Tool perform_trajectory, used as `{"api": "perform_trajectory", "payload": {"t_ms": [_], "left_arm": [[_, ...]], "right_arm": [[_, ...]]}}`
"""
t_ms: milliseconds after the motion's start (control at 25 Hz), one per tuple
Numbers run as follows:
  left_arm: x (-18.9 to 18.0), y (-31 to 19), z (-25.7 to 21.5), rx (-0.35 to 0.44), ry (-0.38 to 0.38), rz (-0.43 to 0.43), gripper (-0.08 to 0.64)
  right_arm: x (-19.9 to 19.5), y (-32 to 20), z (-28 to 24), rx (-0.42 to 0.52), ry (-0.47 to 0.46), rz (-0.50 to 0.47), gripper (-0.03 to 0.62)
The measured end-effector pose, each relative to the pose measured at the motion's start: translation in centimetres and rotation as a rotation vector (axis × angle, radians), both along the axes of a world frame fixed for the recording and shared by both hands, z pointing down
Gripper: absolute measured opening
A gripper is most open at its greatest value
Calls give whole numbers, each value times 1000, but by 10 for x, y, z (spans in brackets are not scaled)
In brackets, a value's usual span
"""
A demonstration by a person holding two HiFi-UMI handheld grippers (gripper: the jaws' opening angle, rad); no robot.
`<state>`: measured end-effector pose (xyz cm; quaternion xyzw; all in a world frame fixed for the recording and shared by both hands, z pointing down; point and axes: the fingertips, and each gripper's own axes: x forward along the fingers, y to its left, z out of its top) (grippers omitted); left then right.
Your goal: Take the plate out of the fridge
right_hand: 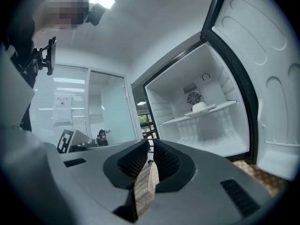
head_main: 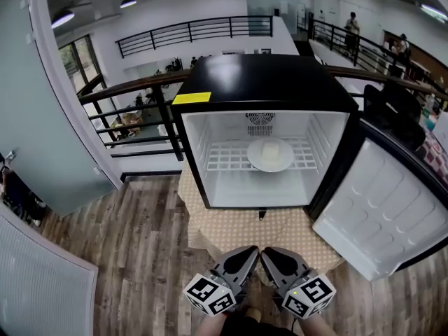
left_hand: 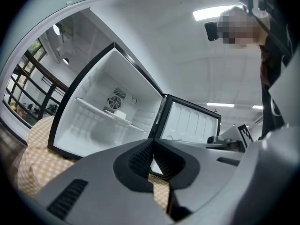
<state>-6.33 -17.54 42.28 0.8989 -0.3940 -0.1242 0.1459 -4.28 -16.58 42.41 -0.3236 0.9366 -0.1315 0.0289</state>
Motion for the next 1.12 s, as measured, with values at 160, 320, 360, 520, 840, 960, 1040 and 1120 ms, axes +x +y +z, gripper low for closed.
{"api": "perform_trajectory", "payload": {"t_ms": [160, 320, 360, 520, 840, 960, 1040, 1120], "left_arm": [[-6, -16, 3, -4, -6, -9, 11], [-6, -32, 7, -11, -5, 4, 11], [-6, -37, 7, -9, -6, 12, 11], [-5, -62, 2, 2, -11, 49, 11], [-3, -108, -9, 15, -13, 108, 10], [-1, -121, -9, 17, -17, 138, 10], [-1, -129, -9, 17, -16, 150, 10], [-3, -137, -9, 15, -15, 156, 10]], "right_arm": [[-2, -16, 3, -22, -20, 4, 55], [-2, -31, 8, -42, -30, 20, 55], [-2, -36, 9, -49, -37, 30, 55], [-5, -59, 6, -66, -58, 62, 55], [-3, -105, -5, -76, -95, 132, 55], [-1, -121, -5, -87, -112, 168, 55], [-1, -130, -5, -94, -126, 186, 55], [-1, -139, -5, -106, -133, 206, 55]]}}
